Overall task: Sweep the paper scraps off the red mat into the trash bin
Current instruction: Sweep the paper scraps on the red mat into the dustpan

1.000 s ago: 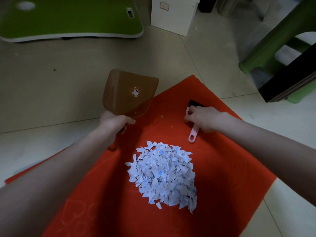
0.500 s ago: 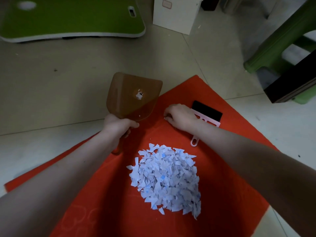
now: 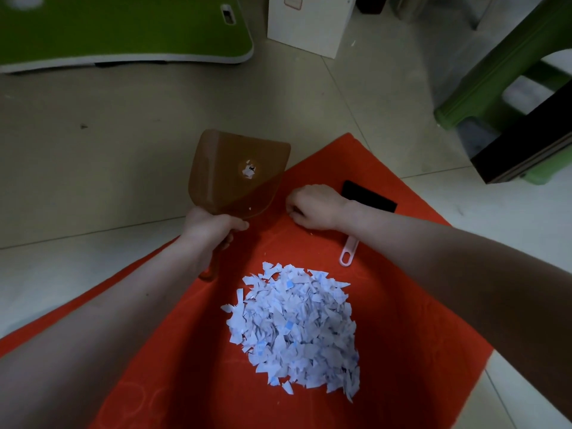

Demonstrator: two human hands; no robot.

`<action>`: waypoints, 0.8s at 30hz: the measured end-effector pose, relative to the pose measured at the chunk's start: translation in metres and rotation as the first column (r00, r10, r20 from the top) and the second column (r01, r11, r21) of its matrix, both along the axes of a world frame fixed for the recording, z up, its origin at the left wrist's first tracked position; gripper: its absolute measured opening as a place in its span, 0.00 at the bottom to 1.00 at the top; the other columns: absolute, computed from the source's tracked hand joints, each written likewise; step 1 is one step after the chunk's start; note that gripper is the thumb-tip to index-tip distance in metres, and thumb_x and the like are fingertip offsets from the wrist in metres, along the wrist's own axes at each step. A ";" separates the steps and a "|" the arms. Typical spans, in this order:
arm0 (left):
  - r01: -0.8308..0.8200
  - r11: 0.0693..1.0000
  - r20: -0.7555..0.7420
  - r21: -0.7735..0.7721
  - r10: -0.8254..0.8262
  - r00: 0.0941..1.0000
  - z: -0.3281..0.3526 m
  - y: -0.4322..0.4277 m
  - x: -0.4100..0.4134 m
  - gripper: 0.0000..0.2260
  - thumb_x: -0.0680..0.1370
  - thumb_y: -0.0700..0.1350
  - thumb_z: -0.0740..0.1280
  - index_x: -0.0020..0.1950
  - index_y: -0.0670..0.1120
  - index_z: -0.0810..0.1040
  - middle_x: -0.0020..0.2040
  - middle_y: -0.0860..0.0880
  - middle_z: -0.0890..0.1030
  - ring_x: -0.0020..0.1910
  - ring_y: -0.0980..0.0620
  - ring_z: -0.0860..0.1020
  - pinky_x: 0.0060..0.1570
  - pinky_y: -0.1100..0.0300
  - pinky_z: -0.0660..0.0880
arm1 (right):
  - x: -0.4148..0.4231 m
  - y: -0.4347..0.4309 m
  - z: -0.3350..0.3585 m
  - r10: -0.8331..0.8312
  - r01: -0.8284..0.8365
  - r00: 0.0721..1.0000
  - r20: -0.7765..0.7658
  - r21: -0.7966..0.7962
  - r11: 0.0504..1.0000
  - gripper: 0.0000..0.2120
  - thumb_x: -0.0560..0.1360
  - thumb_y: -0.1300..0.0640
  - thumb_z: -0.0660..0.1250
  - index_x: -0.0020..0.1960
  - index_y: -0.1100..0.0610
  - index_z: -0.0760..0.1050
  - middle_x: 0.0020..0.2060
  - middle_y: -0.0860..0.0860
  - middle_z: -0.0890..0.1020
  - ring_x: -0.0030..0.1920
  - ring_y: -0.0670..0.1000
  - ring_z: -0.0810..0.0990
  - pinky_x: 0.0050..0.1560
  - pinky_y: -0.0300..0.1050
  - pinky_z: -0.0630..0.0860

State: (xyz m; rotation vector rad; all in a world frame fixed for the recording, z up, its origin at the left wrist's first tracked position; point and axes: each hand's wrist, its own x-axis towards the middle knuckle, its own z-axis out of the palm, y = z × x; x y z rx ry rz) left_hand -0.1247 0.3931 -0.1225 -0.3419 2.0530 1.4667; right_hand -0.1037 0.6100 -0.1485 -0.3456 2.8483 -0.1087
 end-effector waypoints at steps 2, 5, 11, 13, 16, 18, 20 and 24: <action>-0.009 1.000 -0.002 -0.005 0.009 1.000 0.000 -0.001 -0.001 0.10 0.67 0.33 0.75 0.37 0.41 0.75 0.29 0.44 0.72 0.23 0.52 0.68 0.22 0.62 0.66 | 0.004 0.000 -0.004 0.017 -0.015 0.999 -0.040 0.042 0.999 0.10 0.77 0.55 0.59 0.53 0.58 0.76 0.51 0.54 0.80 0.49 0.57 0.79 0.40 0.47 0.71; -0.012 1.000 0.004 0.001 0.012 1.000 0.000 -0.001 0.000 0.10 0.67 0.32 0.74 0.36 0.41 0.74 0.29 0.44 0.72 0.24 0.51 0.68 0.23 0.61 0.66 | 0.010 -0.003 -0.014 0.015 -0.006 0.996 -0.088 0.100 0.995 0.13 0.80 0.55 0.56 0.54 0.62 0.73 0.50 0.58 0.79 0.46 0.61 0.79 0.36 0.47 0.67; -0.004 1.000 -0.002 0.023 0.004 1.000 0.006 0.000 0.005 0.10 0.67 0.32 0.74 0.40 0.40 0.75 0.29 0.44 0.72 0.22 0.53 0.68 0.21 0.64 0.66 | 0.002 0.004 -0.018 -0.253 0.256 0.967 0.039 -0.120 0.959 0.10 0.79 0.60 0.56 0.54 0.64 0.72 0.49 0.60 0.79 0.48 0.61 0.78 0.45 0.49 0.71; -0.010 1.000 -0.011 0.018 0.010 1.000 0.008 -0.001 0.006 0.10 0.67 0.32 0.74 0.38 0.40 0.74 0.28 0.44 0.71 0.22 0.52 0.68 0.22 0.62 0.65 | -0.001 0.009 -0.017 -0.253 0.266 0.963 0.095 -0.162 0.950 0.08 0.78 0.62 0.57 0.52 0.62 0.73 0.50 0.59 0.80 0.50 0.60 0.78 0.48 0.50 0.73; -0.026 1.000 -0.020 0.015 0.026 0.999 0.011 -0.003 0.006 0.11 0.66 0.32 0.75 0.36 0.40 0.73 0.27 0.44 0.71 0.21 0.53 0.68 0.22 0.63 0.65 | 0.004 0.012 -0.013 -0.186 0.199 0.979 0.083 -0.199 0.960 0.06 0.77 0.61 0.59 0.50 0.59 0.75 0.49 0.56 0.80 0.50 0.58 0.78 0.51 0.51 0.74; -0.027 1.000 -0.019 0.013 0.027 0.999 0.011 -0.003 0.006 0.11 0.67 0.32 0.75 0.37 0.40 0.74 0.27 0.44 0.71 0.20 0.53 0.67 0.21 0.63 0.65 | 0.009 0.011 -0.011 -0.130 0.133 0.991 0.029 -0.197 0.971 0.07 0.77 0.58 0.63 0.53 0.57 0.76 0.52 0.54 0.80 0.53 0.56 0.78 0.52 0.51 0.75; -0.019 1.000 -0.006 0.011 0.019 1.000 0.012 -0.004 0.007 0.10 0.67 0.32 0.75 0.37 0.40 0.74 0.27 0.44 0.71 0.21 0.52 0.68 0.22 0.62 0.65 | 0.011 0.008 -0.010 -0.095 0.091 0.995 -0.013 -0.186 0.978 0.09 0.76 0.57 0.65 0.56 0.56 0.77 0.54 0.53 0.79 0.54 0.54 0.78 0.52 0.52 0.75; -0.010 1.000 -0.002 0.007 0.010 1.000 0.012 -0.006 0.008 0.10 0.67 0.32 0.74 0.38 0.40 0.74 0.28 0.44 0.72 0.23 0.52 0.68 0.21 0.63 0.65 | 0.014 0.007 -0.011 -0.057 0.049 0.997 -0.044 -0.174 0.983 0.09 0.77 0.57 0.64 0.56 0.57 0.77 0.53 0.53 0.78 0.53 0.56 0.78 0.50 0.53 0.76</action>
